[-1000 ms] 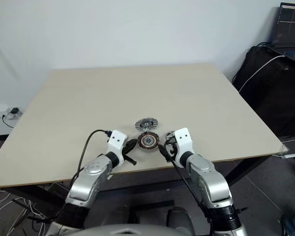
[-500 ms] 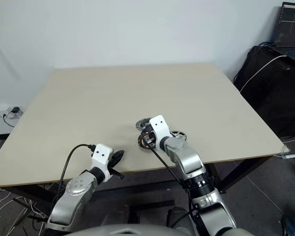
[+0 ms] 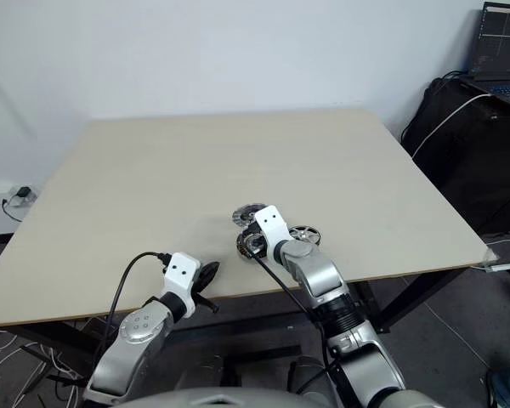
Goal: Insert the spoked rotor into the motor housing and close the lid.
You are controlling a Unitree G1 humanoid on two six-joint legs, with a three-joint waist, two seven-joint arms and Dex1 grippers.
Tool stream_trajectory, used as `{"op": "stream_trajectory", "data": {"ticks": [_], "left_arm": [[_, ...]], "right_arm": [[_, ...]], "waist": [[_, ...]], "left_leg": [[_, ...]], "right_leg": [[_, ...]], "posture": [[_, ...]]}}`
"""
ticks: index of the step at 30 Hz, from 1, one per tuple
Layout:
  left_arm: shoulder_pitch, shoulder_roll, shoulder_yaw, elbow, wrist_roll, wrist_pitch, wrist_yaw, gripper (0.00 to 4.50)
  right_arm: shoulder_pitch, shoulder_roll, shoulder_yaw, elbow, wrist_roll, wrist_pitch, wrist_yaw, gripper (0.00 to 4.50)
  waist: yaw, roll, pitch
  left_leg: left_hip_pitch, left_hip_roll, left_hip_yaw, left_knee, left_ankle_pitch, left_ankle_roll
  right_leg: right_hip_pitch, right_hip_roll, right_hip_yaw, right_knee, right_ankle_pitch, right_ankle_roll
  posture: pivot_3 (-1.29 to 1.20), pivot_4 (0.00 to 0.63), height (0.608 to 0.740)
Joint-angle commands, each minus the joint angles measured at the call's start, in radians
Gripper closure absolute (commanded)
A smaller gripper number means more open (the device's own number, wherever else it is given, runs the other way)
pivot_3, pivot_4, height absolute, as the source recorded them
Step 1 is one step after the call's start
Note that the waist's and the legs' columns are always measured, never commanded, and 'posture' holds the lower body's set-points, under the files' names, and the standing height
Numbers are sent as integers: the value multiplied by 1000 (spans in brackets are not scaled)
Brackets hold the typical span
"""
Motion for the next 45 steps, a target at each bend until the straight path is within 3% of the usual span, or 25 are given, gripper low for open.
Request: {"op": "stream_trajectory", "data": {"ticks": [1, 21, 27, 35, 40, 45], "left_arm": [[-12, -6, 1, -27, -9, -19, 0, 4500], [-20, -21, -4, 2, -7, -18, 5, 4500], [-21, -22, -4, -3, -6, -20, 8, 4500], [-9, -22, -7, -5, -11, -17, 4, 4500], [-13, -19, -10, 0, -13, -12, -6, 4500], [-18, -15, -14, 5, -14, -7, -18, 4500]], "right_arm": [[-27, 11, -9, 0, -8, -29, 3, 4495], [-70, 53, 7, 124, -44, -107, 37, 4495], [-35, 17, -78, 21, -10, -155, 40, 4495], [113, -152, -195, -235, 46, -114, 106, 4495], [188, -182, -335, -262, 85, -60, 55, 4495], [225, -144, -440, -274, 137, -6, -4, 3207]], "waist": [[0, 0, 0], [-4, 0, 0], [-2, 0, 0], [6, 1, 0], [7, 1, 1], [7, 1, 1]], "left_leg": [[0, 0, 0, 0, 0, 0], [0, 0, 0, 0, 0, 0], [0, 0, 0, 0, 0, 0], [0, 0, 0, -1, 0, 0], [0, 0, 0, -1, 0, 0], [0, 0, 0, -1, 0, 0]], "right_leg": [[0, 0, 0, 0, 0, 0], [0, 0, 0, 0, 0, 0], [0, 0, 0, 0, 0, 0], [0, 0, 0, -1, 0, 0], [0, 0, 0, -1, 0, 0], [0, 0, 0, -1, 0, 0]], "posture": [[0, 0, 740], [0, 0, 740], [0, 0, 740], [0, 0, 740], [0, 0, 740], [0, 0, 740]]}}
